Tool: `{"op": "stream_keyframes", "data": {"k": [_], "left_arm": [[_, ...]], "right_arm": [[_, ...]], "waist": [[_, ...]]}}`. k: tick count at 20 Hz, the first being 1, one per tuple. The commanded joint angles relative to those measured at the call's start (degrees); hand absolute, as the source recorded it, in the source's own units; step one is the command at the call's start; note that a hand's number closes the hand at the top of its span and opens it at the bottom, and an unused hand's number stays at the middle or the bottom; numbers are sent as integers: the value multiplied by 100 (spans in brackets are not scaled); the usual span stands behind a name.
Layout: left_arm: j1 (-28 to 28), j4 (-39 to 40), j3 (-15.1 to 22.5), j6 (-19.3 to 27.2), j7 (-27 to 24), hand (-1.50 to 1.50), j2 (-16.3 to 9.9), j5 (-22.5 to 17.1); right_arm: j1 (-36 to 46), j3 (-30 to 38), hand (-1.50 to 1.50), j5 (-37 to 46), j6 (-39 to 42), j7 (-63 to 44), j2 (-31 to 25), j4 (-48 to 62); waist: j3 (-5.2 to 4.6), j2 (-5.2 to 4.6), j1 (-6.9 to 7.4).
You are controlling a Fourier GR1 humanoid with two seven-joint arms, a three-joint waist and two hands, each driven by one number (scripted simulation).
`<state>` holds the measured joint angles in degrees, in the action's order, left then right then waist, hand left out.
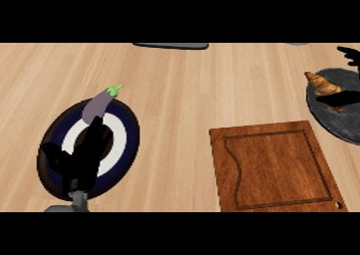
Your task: Pick the croissant from the cutting board and place it in the pan
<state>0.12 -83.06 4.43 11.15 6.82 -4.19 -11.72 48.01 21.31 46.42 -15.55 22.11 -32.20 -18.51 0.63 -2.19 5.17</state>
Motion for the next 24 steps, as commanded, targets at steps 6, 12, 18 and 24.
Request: {"op": "stream_keyframes", "data": {"k": [6,12,18,24], "left_arm": [[249,39,-4,22,-18,0,35,-4],[338,47,-28,93,-29,0,58,26],[228,-180,-146,103,293,0,-86,-59],[-101,410,-288,174,-7,0,46,-14]], "right_arm": [[180,1429,-150,-1633,1413,1189,-126,504],[117,1988,-150,-2274,3066,1274,-696,933],[-298,2060,-150,-2454,4900,1768,-1406,1029],[-1003,1893,-150,-2414,5526,2399,-1567,790]], "waist": [[-9,13,-106],[-17,47,-186],[-24,111,-299],[-33,113,-438]]}}
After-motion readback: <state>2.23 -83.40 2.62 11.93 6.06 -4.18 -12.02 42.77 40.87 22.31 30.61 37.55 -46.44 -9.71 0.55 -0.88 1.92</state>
